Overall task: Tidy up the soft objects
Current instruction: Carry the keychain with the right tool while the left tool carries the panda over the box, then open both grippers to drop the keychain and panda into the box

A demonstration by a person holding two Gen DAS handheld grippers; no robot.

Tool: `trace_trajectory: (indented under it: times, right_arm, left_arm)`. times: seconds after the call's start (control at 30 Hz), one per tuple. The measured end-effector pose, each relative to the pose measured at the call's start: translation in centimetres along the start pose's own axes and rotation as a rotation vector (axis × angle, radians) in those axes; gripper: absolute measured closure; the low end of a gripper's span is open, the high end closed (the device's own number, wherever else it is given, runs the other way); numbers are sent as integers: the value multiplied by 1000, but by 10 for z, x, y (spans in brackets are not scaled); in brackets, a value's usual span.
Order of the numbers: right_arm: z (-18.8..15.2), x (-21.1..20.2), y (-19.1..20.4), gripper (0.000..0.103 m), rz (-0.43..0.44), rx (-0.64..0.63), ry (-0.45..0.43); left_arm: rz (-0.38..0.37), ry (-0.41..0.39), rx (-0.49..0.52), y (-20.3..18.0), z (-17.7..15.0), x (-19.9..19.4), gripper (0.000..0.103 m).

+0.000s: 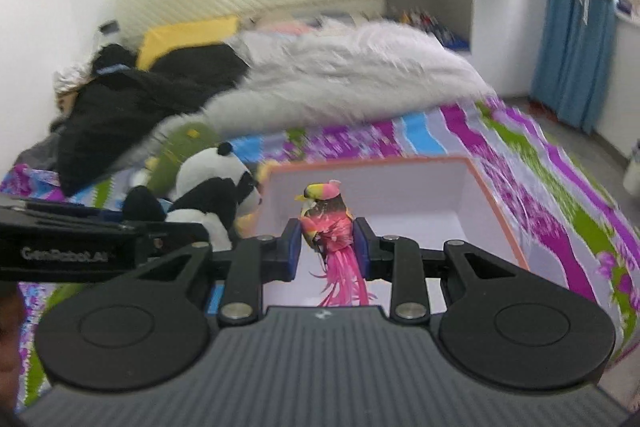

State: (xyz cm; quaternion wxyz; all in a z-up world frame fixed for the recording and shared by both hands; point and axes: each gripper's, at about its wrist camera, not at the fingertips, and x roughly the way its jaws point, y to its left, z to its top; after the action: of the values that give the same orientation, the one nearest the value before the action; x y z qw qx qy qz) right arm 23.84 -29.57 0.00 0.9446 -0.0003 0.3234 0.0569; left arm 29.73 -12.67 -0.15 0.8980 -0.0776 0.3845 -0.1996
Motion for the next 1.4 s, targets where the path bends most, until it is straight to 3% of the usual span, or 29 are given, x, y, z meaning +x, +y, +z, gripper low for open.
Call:
trace_trajectory:
  times: [0.4, 0.6, 0.7, 0.77, 1.03, 1.4]
  right_arm:
    - [-44, 79, -79, 71, -102, 108, 260]
    - [-64, 91, -94, 70, -105, 155, 307]
    - [-66, 94, -98, 67, -95, 174, 322]
    - [-65, 94, -97, 58, -92, 168, 323]
    - [-49, 57, -79, 57, -88, 124, 190]
    - [-39, -19, -25, 57, -23, 73, -22]
  left_arm:
    - [-2, 259, -19, -9, -2, 124, 61]
    - [28, 312, -2, -9, -6, 153, 60]
    - [40, 324, 3, -10, -6, 155, 50]
    - [45, 309, 20, -11, -5, 150, 43]
    - [39, 201, 61, -11, 0, 104, 43]
    - [55, -9, 116, 2, -10, 4, 43]
